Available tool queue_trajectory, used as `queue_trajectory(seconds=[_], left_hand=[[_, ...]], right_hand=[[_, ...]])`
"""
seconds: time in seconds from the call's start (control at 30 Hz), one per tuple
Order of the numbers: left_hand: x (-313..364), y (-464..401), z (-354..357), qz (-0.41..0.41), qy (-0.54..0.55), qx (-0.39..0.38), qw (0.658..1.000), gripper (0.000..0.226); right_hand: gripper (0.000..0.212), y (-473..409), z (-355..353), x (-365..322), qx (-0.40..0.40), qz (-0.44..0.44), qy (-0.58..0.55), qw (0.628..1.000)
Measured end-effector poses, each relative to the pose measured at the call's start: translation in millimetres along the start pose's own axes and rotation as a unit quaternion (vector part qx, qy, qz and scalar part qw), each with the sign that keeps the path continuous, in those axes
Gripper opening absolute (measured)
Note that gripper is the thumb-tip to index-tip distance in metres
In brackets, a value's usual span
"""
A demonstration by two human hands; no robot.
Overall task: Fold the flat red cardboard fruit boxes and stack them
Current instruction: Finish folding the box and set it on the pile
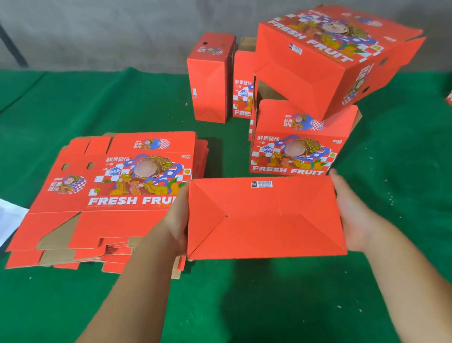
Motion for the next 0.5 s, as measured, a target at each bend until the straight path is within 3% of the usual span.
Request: queue_trajectory(seconds=[0.1, 0.17, 0.23, 0.3, 0.37, 0.5], left_hand=[[-2.5, 7.7, 8.8, 0.014, 0.038, -0.073, 0.997, 0.064], [11.5, 16.2, 17.4, 0.078, 0.040, -0.102, 0.991, 0.048], [29.1, 21.2, 23.7, 0.166, 0.033, -0.144, 0.975, 0.040], [40.1, 27.3, 28.6, 0.249, -0.023, -0.181, 0.951, 0.057], [44.3, 27.6, 25.3, 0.310, -0.111, -0.129, 0.935, 0.060], [48.2, 18.0, 7.0, 0.366, -0.345, 0.095, 0.859, 0.048]], right_hand=[[0.045, -8.0, -16.7, -12.4, 0.020, -0.050, -0.025, 0.998], [0.039, 0.3, -25.2, -13.9, -0.076, -0.059, -0.059, 0.994], [0.043, 5.0, -39.2, -16.3, -0.127, -0.062, -0.081, 0.987], [0.061, 1.5, -44.7, -14.8, -0.101, -0.045, -0.086, 0.990], [0.075, -0.3, -39.9, -7.4, -0.107, -0.048, -0.090, 0.989], [0.071, 3.0, -3.5, 21.3, -0.167, -0.057, -0.030, 0.984]])
Point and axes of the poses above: each hand's wrist, its own y-axis away from the middle knuckle, its own z-axis out of the palm, x = y × z, the point moved 4 cm from there along -y, towards the middle knuckle
